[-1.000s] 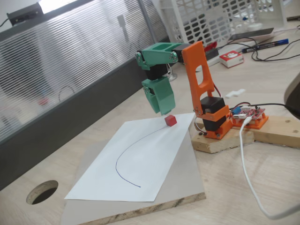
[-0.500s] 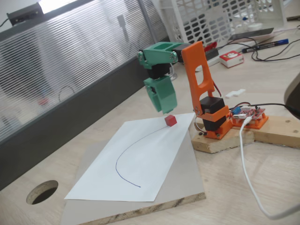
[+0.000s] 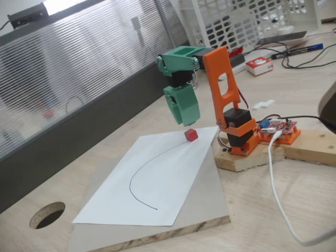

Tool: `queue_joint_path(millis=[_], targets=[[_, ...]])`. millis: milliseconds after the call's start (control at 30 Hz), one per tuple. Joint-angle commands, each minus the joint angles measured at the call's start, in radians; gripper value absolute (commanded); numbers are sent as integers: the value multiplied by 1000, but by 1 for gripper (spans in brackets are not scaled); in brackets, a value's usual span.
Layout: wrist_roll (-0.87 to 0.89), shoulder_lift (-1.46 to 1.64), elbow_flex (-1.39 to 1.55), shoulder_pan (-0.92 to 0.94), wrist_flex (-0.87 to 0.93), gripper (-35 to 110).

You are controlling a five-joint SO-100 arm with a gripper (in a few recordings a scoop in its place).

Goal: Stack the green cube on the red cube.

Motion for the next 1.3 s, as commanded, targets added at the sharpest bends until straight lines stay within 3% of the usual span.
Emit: queue_joint_path(millis=[0,1267], targets=[[8,31,12,17,6,3],[8,28,15,-71,3,3]])
